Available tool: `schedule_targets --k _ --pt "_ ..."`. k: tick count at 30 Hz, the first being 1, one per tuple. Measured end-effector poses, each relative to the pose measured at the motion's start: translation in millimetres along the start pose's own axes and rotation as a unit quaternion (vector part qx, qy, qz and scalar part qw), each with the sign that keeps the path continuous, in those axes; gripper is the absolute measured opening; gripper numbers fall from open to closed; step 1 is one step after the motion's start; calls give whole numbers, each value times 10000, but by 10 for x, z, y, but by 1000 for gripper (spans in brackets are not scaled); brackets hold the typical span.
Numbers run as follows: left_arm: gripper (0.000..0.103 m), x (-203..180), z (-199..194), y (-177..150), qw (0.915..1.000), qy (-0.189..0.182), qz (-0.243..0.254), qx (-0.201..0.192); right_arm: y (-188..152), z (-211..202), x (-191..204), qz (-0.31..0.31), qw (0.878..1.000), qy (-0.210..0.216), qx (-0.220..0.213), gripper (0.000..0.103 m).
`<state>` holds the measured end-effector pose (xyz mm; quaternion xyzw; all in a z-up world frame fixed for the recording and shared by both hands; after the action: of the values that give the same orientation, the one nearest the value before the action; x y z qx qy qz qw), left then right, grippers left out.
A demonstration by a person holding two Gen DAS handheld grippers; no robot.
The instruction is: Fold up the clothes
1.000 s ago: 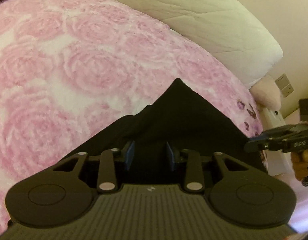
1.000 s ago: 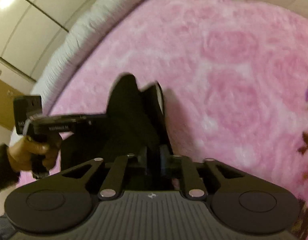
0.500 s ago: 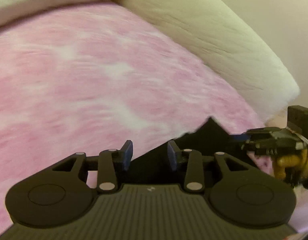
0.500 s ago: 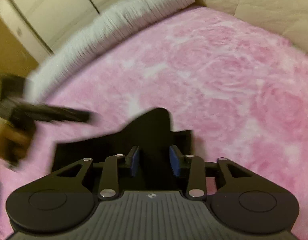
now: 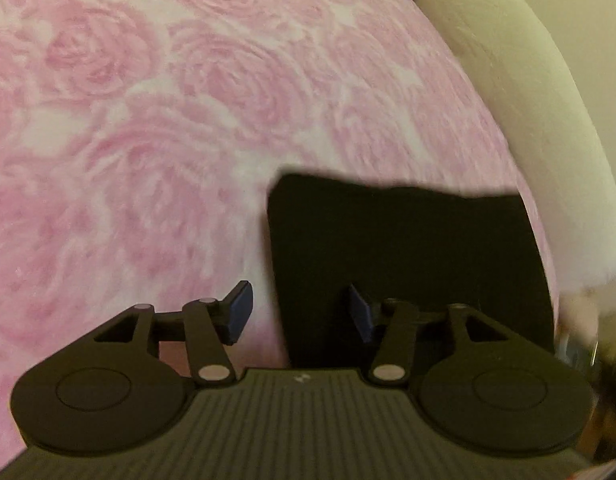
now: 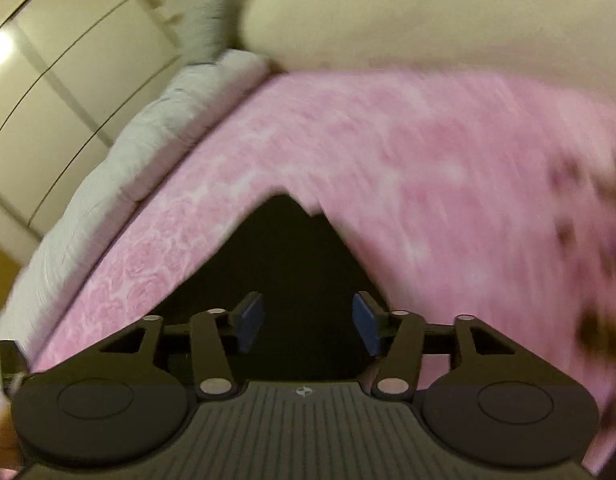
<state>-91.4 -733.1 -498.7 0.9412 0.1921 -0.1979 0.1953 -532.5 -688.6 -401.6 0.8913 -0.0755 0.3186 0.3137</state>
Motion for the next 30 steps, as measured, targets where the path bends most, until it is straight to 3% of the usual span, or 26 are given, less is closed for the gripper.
schedule_targets --k 1,4,6,8,12,14,17,19,23,26,30 --pt "33 19 92 77 9998 -124 -137 -21 -105 7 -57 279 9996 25 8 65" --pt "31 -2 242 182 9997 -137 -183 108 -349 109 -202 907 9958 153 25 77" --pt "30 -1 240 191 9995 -198 -170 161 -431 270 -287 1127 9934 198 -13 77" --pt "29 39 237 192 9989 -349 -216 204 -456 398 -354 1098 9936 208 -177 77" --pt "33 72 284 194 9985 -496 -138 212 -503 559 -492 1354 9873 314 -771 89" --pt "34 53 316 184 9986 -503 -73 156 -439 694 -435 975 9903 368 -915 90" --pt "25 28 258 141 9988 -480 -6 17 -279 896 -430 1111 9891 427 -869 63" --pt "15 -8 141 101 9985 -528 80 -137 -165 953 -419 1264 9880 484 -740 35" --pt "12 -90 -272 -92 9967 -734 58 -352 79 861 -155 809 9949 543 -267 31" --pt "12 -179 -634 -453 9962 -797 -19 -353 349 788 151 306 9964 775 143 30" --pt "12 -232 -1114 -1079 9941 -834 -526 -457 775 783 742 -625 9839 1350 987 30"
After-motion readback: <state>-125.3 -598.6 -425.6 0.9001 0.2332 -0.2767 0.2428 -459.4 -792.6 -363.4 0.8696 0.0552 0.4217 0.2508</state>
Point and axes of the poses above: each gripper's, at about its wrist camera, not at the fingertips, and z roughly the way its jaws point, x to its left, y to its top, the point moved 6 cm from there along z, roughly the way its jaws point, and after that the axes turned 7 degrees about y, right-handed, at the moved point
